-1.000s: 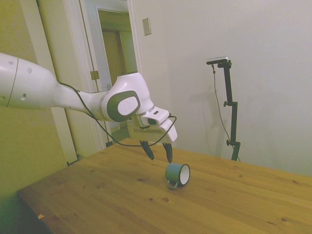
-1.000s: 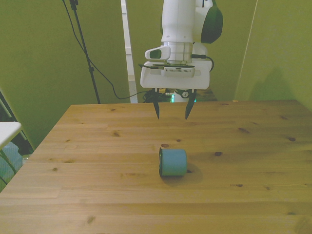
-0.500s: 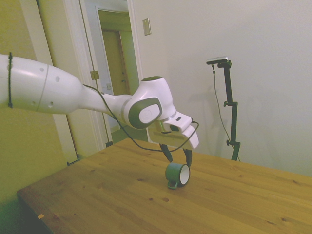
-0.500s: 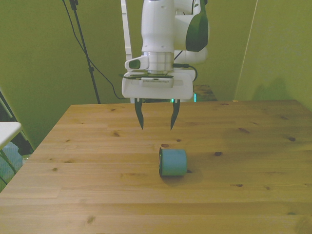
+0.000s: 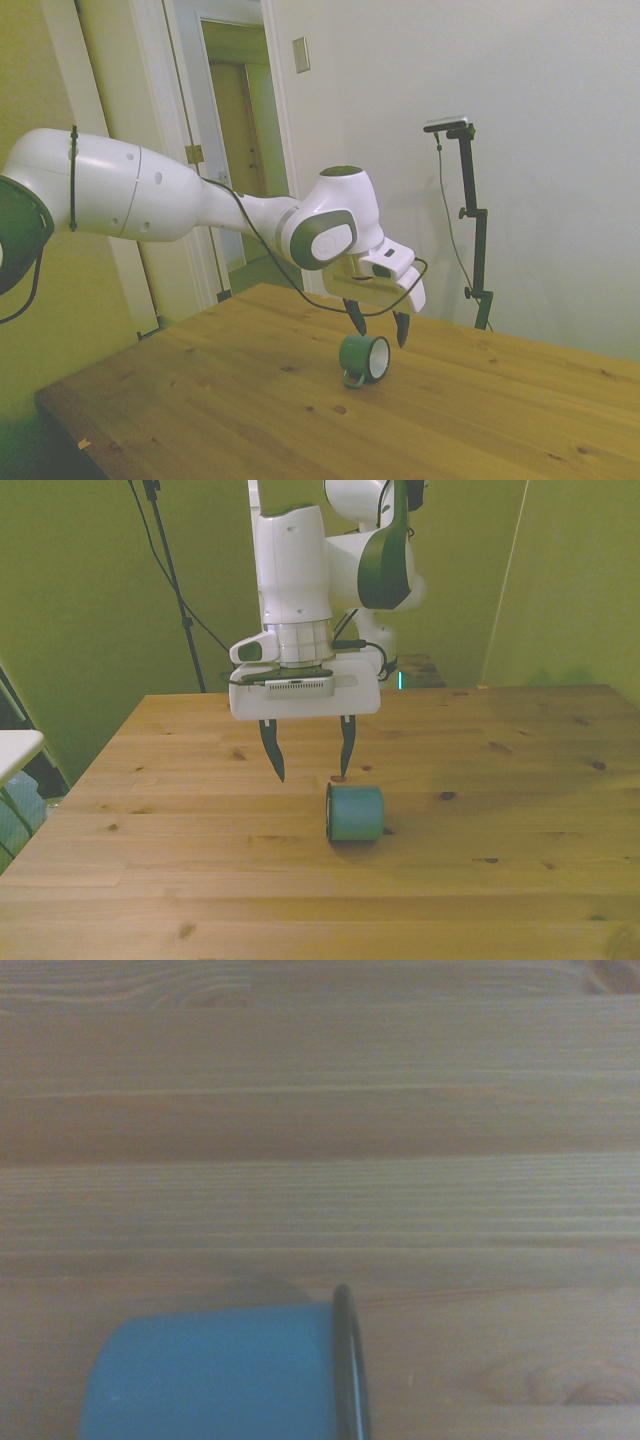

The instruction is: Flip the mug upright

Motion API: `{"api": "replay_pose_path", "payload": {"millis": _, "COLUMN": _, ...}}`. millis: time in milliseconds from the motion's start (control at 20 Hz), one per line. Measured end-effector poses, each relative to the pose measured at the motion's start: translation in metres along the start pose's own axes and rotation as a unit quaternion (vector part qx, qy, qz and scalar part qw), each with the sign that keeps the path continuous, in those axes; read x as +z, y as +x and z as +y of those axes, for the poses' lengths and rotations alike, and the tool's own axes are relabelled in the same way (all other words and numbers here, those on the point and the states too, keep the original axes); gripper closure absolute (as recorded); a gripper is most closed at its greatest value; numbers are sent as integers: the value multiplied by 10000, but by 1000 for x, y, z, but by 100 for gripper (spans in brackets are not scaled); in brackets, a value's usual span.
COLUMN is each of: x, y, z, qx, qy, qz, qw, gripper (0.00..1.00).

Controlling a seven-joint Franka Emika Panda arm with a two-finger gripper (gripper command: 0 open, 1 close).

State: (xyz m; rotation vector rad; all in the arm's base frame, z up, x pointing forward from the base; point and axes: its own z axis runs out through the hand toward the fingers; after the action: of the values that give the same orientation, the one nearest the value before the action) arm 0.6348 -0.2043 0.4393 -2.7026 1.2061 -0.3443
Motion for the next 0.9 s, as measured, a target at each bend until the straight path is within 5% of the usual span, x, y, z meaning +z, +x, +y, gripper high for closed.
{"api": "replay_pose_path", "payload": {"millis": 650, "x": 31, "y": 15, "z": 5, "qx": -288, "qy": 1188, "qz": -1445, "qw": 9819, "gripper": 0}}
{"api": "replay_pose_path", "payload": {"millis": 900, "x": 41, "y": 23, "z": 4, "qx": -479, "qy": 1244, "qz": -1725, "qw": 9759, "gripper": 0}}
